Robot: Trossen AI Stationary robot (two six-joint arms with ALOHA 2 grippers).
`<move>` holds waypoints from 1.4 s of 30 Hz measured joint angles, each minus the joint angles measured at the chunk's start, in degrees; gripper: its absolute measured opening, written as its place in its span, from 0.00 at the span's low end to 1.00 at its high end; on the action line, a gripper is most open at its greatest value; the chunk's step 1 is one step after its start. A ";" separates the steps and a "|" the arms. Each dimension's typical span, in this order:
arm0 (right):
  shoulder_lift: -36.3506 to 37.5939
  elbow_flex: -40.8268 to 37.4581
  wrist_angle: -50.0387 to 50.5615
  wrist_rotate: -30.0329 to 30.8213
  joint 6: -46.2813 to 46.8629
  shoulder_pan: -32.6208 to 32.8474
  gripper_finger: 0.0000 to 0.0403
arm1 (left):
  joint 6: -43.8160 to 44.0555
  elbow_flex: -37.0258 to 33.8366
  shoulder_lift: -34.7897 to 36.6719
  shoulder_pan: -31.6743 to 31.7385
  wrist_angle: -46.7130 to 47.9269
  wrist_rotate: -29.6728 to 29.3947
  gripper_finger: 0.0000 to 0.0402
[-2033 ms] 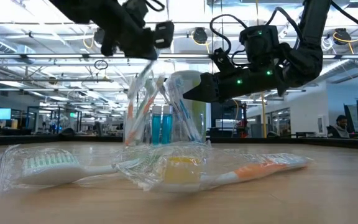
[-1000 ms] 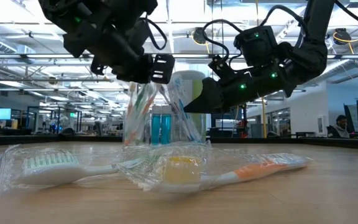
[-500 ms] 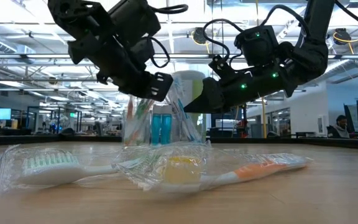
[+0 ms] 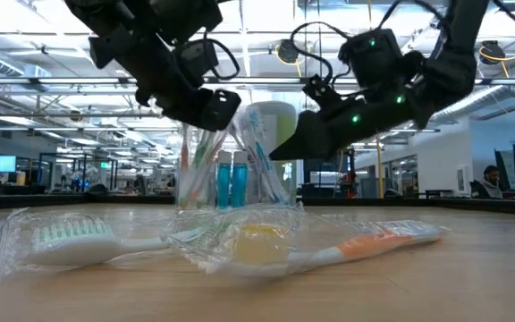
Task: Pick & Place toothbrushing station
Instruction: Put the green toothbrush into the transparent organizer, then put the yellow toothbrush into the transparent organizer
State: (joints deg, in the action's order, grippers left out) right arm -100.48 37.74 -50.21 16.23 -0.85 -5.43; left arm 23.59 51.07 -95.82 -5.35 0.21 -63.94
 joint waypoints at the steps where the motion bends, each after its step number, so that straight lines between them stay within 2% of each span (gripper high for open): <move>1: 1.58 0.00 1.55 0.00 -0.89 0.25 0.37 | -0.51 0.00 0.67 0.01 0.55 -0.02 0.27; 7: 12.87 0.04 15.14 -0.02 -3.27 2.23 0.37 | -3.75 -0.04 3.69 -1.03 1.40 0.41 0.32; 11: 21.25 0.09 29.04 -1.91 -2.58 4.18 0.37 | -6.50 -0.04 5.55 -1.95 1.58 0.37 0.33; 15: 28.04 0.07 41.20 -8.74 3.38 5.70 0.37 | -7.01 -0.04 7.16 -2.40 1.59 0.44 0.33; 19: 32.55 0.07 52.59 -10.56 12.36 7.26 0.37 | -7.01 -0.02 7.83 -2.39 1.51 1.40 0.33; 25: 36.60 0.09 71.83 -10.58 21.42 10.78 0.37 | -6.99 -0.02 7.80 -2.39 1.62 1.55 0.33; 30: 38.34 0.07 82.41 -10.97 33.57 14.29 0.37 | -6.96 -0.02 7.79 -2.39 1.33 1.55 0.33; 38: 39.44 0.09 92.35 -24.08 52.93 19.30 0.37 | -6.92 -0.02 7.79 -2.35 1.27 1.55 0.33; 42: 39.42 0.07 98.21 -27.92 61.81 22.25 0.37 | -6.90 -0.02 7.79 -2.35 1.25 1.53 0.33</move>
State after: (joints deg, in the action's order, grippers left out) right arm -61.06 37.80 48.00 -11.69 60.96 16.81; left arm 16.69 51.05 -88.03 -7.70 1.46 -62.41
